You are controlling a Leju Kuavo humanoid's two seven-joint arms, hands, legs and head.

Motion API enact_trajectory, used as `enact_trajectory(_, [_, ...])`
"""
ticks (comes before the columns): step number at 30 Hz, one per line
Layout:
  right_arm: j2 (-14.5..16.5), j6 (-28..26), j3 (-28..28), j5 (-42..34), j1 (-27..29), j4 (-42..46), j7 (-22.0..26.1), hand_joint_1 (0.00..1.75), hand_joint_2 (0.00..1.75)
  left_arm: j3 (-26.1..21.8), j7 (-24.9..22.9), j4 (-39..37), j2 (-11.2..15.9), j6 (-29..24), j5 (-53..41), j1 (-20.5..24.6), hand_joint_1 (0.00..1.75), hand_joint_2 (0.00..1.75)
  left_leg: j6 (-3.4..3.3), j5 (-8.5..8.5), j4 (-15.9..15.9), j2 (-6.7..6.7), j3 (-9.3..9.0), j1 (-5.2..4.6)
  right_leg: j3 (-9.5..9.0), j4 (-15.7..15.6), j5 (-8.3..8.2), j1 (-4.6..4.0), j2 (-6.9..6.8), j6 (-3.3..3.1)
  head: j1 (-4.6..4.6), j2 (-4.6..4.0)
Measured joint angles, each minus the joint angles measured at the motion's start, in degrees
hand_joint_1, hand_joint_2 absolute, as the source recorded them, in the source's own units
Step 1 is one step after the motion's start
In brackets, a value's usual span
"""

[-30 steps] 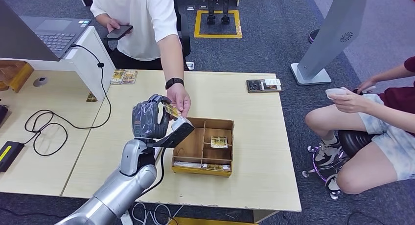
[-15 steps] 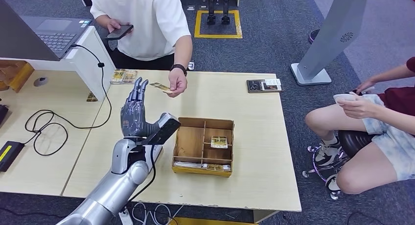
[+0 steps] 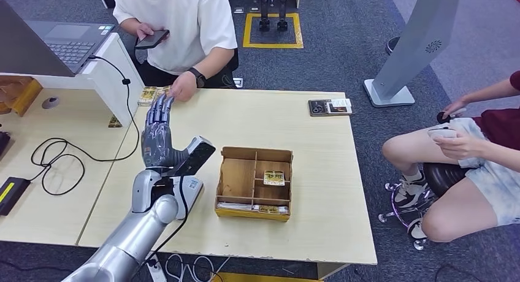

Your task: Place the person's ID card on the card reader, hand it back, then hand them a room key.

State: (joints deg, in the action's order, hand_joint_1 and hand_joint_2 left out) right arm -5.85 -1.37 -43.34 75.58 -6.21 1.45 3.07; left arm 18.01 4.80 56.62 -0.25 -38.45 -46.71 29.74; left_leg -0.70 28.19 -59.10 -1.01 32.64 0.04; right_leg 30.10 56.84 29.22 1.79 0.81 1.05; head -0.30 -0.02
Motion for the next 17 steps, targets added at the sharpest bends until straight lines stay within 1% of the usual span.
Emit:
enact_trajectory(3, [1.3, 2.6, -0.3, 0.2, -1.3, 2.7, -1.5, 0.0, 1.75, -1.5, 1.0, -1.7, 0.2, 0.0, 0.1, 0.8, 0.0, 1.75, 0.01, -0.02, 0.0, -0.02, -0.02, 0.0, 0.0, 0.0, 0.0, 0.0, -0.02, 0.0, -0.01, 0.0])
enact_trajectory(6, [2.3, 4.0, -0.6, -0.1, -1.7, 5.5, -2.2, 0.0, 1.75, -2.3, 1.0, -2.9, 0.4, 0.0, 0.2, 1.1, 0.0, 1.75, 0.01, -0.03, 0.0, -0.04, -0.01, 0.0, 0.01, 0.0, 0.0, 0.0, -0.02, -0.01, 0.01, 0.0])
enact_trajectory(12, [4.1, 6.1, -0.7, -1.4, -1.1, 10.3, -2.8, 0.0, 1.75, -3.2, 1.1, -3.7, 0.8, 0.0, 1.0, 1.2, 0.0, 1.75, 0.02, -0.02, 0.0, -0.04, 0.01, 0.0, 0.03, 0.0, 0.01, 0.0, -0.02, -0.01, 0.01, 0.0])
enact_trajectory(17, [4.9, 7.1, -0.6, -3.3, 0.1, 13.0, -3.0, 0.0, 1.75, -3.6, 2.7, -3.5, 0.9, 0.0, 2.9, 0.9, 0.0, 1.75, 0.02, -0.02, 0.0, -0.06, 0.02, 0.0, 0.03, 0.0, 0.01, 0.0, -0.04, -0.01, 0.01, 0.0])
